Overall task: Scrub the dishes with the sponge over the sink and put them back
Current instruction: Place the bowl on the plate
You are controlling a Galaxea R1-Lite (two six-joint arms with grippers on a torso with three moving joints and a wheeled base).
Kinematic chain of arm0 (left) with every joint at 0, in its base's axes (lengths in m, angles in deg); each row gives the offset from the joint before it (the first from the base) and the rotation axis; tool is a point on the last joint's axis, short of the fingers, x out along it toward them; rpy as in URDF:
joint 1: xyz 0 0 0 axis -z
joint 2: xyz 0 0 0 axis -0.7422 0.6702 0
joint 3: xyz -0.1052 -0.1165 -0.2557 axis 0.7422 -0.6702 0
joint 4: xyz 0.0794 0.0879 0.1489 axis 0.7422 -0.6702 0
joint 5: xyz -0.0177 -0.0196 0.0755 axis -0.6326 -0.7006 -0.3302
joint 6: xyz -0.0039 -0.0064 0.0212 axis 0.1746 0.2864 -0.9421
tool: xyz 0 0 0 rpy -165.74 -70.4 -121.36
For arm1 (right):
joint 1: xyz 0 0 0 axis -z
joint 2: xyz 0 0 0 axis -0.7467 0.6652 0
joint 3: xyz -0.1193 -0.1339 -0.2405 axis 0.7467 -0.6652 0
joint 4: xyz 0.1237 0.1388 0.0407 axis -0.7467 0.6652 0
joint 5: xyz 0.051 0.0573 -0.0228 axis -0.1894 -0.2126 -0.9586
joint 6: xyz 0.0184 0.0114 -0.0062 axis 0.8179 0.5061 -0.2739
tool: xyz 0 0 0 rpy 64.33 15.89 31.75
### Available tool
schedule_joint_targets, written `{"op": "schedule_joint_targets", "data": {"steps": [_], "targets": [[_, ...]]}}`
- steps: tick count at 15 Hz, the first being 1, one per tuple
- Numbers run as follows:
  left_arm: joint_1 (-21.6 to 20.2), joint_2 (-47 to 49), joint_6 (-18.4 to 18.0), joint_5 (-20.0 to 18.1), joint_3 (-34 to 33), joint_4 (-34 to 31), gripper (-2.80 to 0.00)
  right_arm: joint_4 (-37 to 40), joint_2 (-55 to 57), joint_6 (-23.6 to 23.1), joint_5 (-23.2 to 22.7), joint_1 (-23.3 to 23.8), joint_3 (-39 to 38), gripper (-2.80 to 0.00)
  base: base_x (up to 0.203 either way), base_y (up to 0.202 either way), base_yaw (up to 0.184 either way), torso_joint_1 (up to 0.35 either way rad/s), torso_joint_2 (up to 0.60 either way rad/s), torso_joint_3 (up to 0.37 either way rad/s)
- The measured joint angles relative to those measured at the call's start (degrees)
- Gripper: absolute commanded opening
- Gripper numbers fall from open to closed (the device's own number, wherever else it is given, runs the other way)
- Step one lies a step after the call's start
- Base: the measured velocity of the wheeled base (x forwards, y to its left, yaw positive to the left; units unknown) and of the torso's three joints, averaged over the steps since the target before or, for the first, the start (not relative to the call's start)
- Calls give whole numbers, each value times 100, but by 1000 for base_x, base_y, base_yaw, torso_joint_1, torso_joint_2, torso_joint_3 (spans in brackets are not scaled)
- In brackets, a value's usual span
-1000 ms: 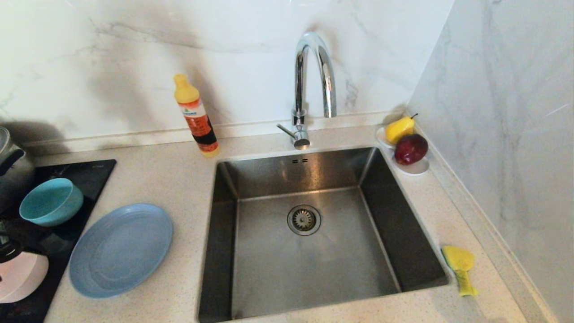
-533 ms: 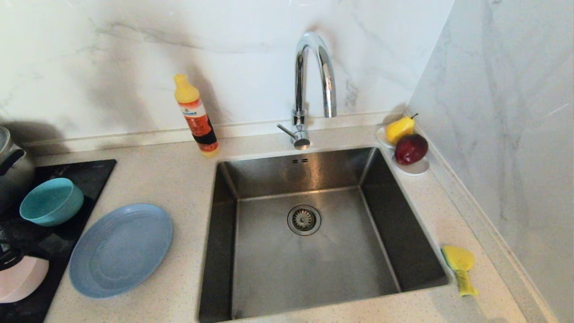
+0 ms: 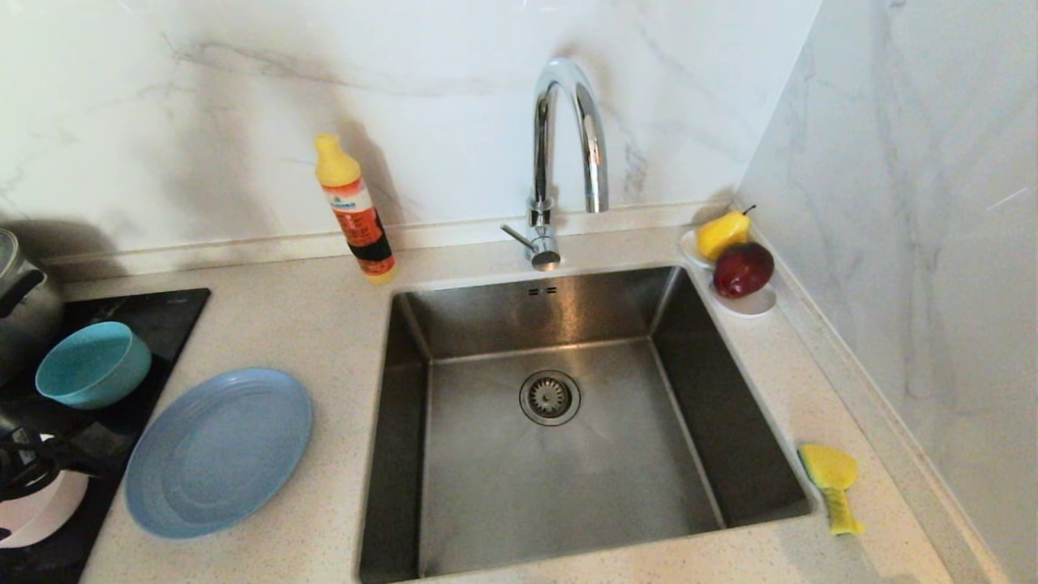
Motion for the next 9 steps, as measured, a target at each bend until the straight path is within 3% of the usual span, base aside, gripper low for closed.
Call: {"op": "schedule_joint_targets", "data": {"steps": [9], "targets": [[-85, 291, -11, 84, 52, 78, -280, -2, 0, -4, -1, 0, 0, -280, 0, 0, 0, 0, 0, 0]]}}
